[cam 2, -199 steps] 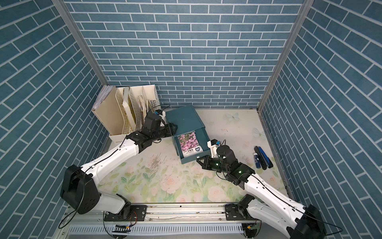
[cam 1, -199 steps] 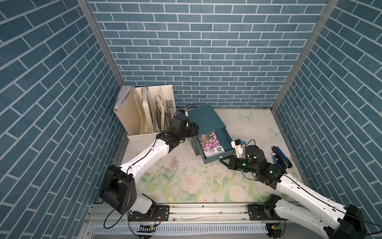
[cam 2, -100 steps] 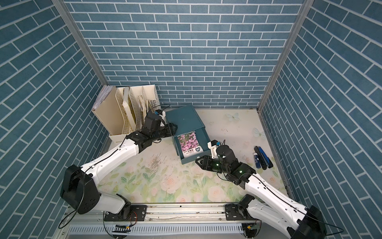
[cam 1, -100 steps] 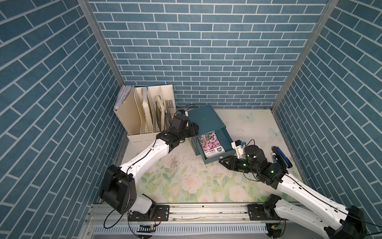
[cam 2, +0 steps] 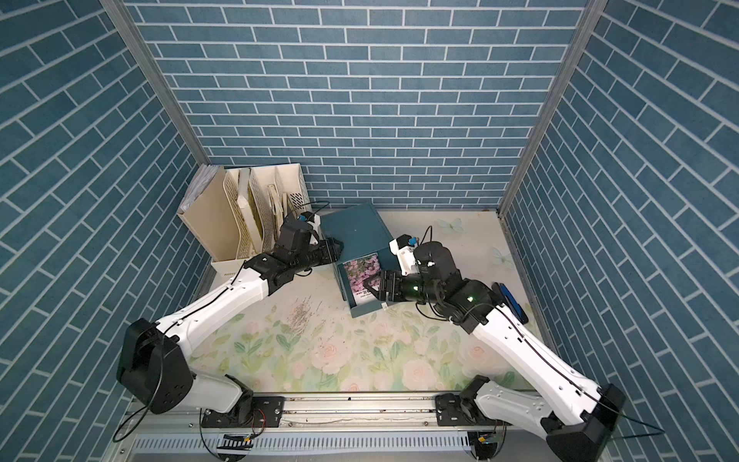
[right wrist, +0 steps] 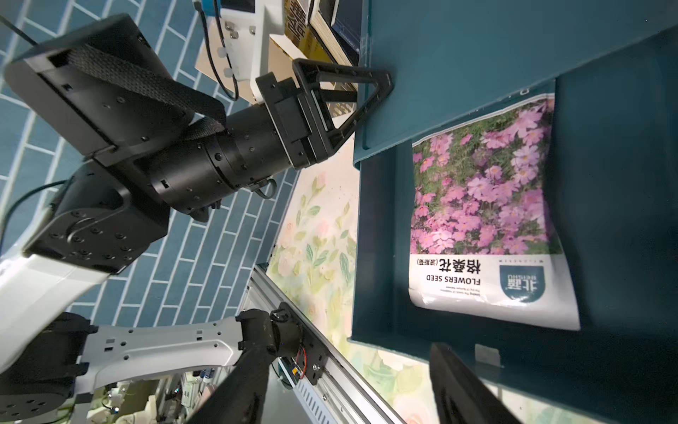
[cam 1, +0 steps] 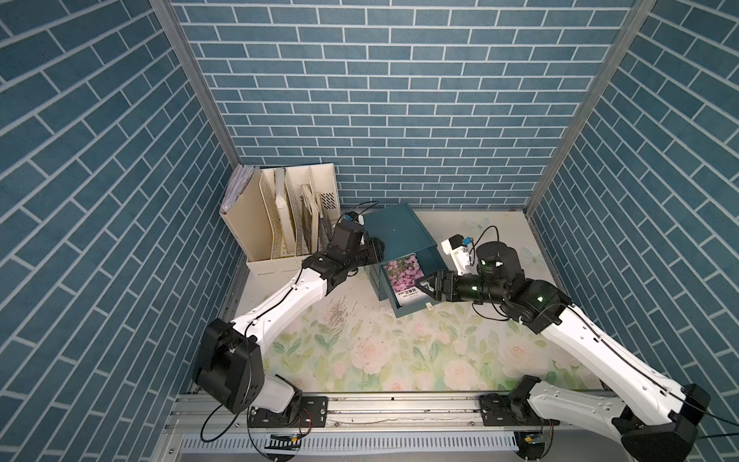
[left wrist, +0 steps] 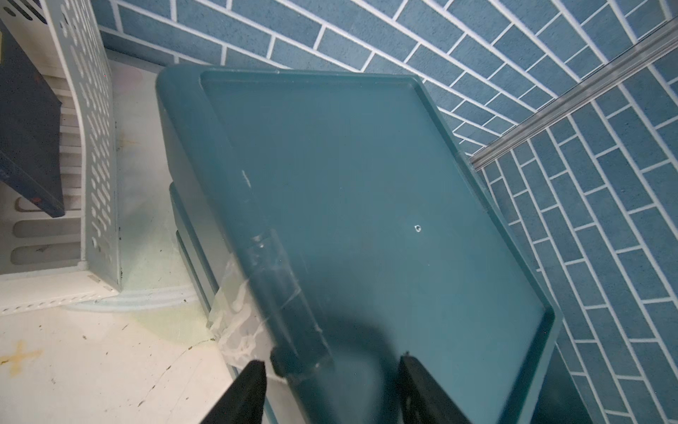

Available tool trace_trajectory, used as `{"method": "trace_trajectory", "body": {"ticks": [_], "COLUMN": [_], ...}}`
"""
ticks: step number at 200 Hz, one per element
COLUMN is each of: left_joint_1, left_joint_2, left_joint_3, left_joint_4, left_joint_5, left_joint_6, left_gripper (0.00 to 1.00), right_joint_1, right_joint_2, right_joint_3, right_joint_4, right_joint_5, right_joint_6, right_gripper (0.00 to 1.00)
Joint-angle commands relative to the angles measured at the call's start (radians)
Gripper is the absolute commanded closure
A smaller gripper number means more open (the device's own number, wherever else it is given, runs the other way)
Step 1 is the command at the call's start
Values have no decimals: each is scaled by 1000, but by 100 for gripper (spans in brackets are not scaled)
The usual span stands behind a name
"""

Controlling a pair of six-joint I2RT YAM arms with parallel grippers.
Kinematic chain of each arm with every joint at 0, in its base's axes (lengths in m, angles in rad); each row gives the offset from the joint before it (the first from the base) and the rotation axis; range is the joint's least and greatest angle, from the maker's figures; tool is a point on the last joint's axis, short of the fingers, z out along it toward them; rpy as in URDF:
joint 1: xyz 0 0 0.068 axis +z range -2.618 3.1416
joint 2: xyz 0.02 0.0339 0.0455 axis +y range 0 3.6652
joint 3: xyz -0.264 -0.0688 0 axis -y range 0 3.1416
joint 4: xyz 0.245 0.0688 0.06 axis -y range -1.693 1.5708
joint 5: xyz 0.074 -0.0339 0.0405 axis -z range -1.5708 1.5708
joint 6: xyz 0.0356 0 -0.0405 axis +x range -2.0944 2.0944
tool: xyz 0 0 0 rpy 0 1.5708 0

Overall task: Take the seed bags out of the drawer
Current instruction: Pick up the seed packet from the drawer.

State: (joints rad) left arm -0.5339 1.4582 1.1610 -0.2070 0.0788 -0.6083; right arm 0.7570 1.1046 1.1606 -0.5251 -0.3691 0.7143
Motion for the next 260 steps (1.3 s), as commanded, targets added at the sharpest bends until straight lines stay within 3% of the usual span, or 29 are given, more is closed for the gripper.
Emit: {"method": "trace_trajectory", "body": {"ticks": [1,53,153,260], "left_joint_1": [-8,-8,-8,-8], "left_joint_2": [1,-15,-6,8], "left_joint_3": [-5,8,-18,-3], "left_joint_4": [-116,-138,-128,-140], "left_joint_5": [33,51,84,78], "left_joint_6": [5,6,3,5], "left_gripper": [38,37,37,38], "right_joint_1": [-35,-121,-128,-86], "right_joint_2": [74,249,432,548], "right_joint_3": [73,225,290,350], "right_joint_4": [-113,-245,-278,-297], "right_joint_5": [13,74,141,158], "right_joint_6": [-122,-275,-358,-392], "right_gripper": [26,26,25,39]}}
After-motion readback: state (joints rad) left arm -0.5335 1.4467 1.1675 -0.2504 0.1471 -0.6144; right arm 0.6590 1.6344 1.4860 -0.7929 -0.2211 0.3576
